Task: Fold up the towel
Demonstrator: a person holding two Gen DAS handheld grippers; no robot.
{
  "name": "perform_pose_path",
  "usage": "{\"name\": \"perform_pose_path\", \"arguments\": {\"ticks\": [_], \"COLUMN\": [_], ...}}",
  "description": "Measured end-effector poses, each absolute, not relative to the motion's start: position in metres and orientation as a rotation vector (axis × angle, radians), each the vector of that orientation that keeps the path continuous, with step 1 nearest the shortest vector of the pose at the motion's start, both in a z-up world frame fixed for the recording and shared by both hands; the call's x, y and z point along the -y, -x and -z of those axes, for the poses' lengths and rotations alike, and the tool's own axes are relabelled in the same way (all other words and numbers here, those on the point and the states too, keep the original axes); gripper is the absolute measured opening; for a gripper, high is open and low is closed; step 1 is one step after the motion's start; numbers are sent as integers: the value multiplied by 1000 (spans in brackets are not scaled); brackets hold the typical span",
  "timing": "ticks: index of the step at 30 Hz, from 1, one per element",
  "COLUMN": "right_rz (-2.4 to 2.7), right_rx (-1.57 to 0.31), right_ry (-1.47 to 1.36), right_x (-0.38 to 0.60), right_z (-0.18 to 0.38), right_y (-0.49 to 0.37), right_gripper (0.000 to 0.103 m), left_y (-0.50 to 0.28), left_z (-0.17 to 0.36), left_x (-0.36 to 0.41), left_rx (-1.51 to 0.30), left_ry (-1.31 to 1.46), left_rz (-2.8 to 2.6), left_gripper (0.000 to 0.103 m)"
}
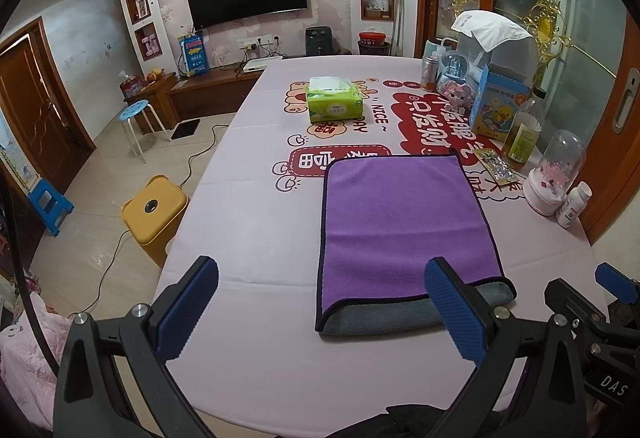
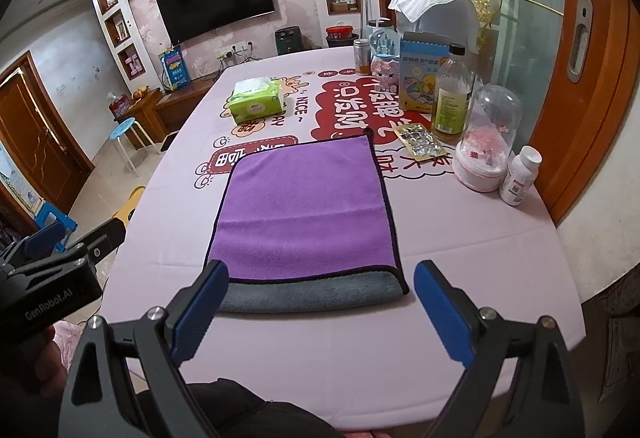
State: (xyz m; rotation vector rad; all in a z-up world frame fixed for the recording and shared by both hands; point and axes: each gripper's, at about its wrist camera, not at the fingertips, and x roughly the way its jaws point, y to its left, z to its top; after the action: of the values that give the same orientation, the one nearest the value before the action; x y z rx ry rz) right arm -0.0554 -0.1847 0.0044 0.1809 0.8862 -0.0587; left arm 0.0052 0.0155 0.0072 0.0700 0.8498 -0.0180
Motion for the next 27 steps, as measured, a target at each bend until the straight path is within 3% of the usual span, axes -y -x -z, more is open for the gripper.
{"name": "perform_pose_path", "arguments": {"ticks": [27], "right_rz": [18], "right_rx": [-901], "right_ry": [-210], "right_x": [181], "right_z": [5], "right_y": [57], "right_gripper": [94], "left_y": [-4], "left_z": [8], "left_x": [-14], "left_rx": [-900], "left_ry": [-100], "left_rz": [27], "left_gripper": [102]}}
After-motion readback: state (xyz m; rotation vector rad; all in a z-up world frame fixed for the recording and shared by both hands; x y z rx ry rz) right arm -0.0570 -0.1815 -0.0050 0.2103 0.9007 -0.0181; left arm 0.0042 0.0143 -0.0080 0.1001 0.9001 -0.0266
